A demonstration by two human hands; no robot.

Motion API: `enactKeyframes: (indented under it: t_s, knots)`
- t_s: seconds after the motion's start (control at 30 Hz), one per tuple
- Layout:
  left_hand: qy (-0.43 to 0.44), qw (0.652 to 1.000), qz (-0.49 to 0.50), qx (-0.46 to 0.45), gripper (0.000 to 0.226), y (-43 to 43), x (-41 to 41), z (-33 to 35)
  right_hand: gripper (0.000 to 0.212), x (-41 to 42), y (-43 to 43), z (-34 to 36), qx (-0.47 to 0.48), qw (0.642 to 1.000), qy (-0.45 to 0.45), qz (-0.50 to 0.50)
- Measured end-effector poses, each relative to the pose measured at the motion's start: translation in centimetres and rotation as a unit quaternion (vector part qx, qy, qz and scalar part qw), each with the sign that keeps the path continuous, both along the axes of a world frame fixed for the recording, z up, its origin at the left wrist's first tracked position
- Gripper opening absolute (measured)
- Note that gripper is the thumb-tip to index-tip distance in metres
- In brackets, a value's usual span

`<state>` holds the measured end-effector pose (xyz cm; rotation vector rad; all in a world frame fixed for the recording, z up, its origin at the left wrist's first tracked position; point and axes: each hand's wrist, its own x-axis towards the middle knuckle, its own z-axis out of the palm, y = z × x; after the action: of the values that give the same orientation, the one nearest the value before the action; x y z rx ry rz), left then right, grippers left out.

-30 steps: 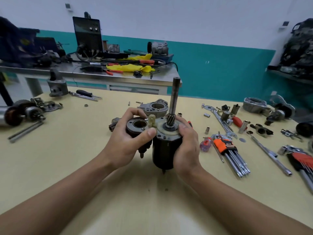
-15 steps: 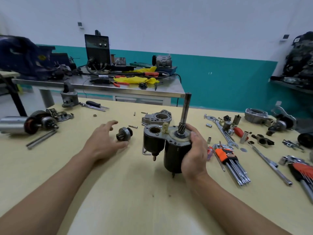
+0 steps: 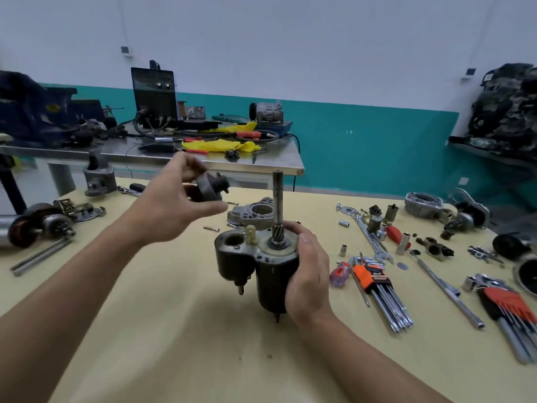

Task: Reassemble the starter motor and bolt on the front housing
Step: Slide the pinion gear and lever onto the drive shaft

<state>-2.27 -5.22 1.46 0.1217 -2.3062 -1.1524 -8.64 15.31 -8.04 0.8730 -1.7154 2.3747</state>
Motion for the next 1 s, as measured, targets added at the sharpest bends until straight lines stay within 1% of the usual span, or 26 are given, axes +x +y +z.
enactKeyframes:
  t_s: [0.03,0.1,0.17,0.23,0.33,0.43,0.53,0.67,0.8,0.9,1.0]
  knots:
    - [0.018,0.997,-0.069,0.037,0.068,0.7,0.6,1.9,0.04,-0.1,0.0,0.0,0.004,1.0,0.0,0.001]
    - [0.042,0.978,-0.184,0.09,0.073,2.0,1.3,4.7,0.038,-0.1,0.1,0.0,-0.005,1.0,-0.009,0.014]
    - [0.041,0.961,-0.249,0.112,0.078,3.0,1.2,6.3,0.04,0.0,0.2,0.0,-0.006,1.0,-0.022,0.018]
    - [0.035,0.957,-0.27,0.103,0.072,3.6,0.9,7.1,0.042,0.1,0.3,0.1,-0.011,0.999,-0.028,0.023]
    - [0.025,0.964,-0.258,0.064,0.059,3.5,0.8,7.5,0.042,0.2,0.4,0.2,-0.012,0.999,-0.03,0.024]
    - [-0.001,0.967,-0.251,0.042,0.054,3.4,1.1,7.9,0.041,0.3,0.3,0.1,-0.009,0.999,-0.033,0.02]
    - [-0.034,0.969,-0.242,-0.023,0.051,3.5,1.3,8.5,0.039,0.4,0.2,0.0,-0.01,0.999,-0.041,0.016]
    - [-0.055,0.968,-0.202,-0.141,0.053,4.7,1.2,9.8,0.037,0.3,0.1,-0.1,-0.003,0.999,-0.038,0.001]
    - [-0.077,0.953,-0.153,-0.25,0.062,6.6,0.9,11.4,0.036,0.3,0.1,0.0,0.002,0.999,-0.037,0.002]
    - [-0.095,0.949,-0.091,-0.286,0.062,7.8,0.2,11.7,0.037,0.4,0.1,0.0,0.023,0.999,-0.033,-0.002]
    - [-0.141,0.933,-0.029,-0.331,0.069,8.8,-0.8,10.5,0.035,0.4,0.1,0.0,0.031,0.999,-0.025,-0.008]
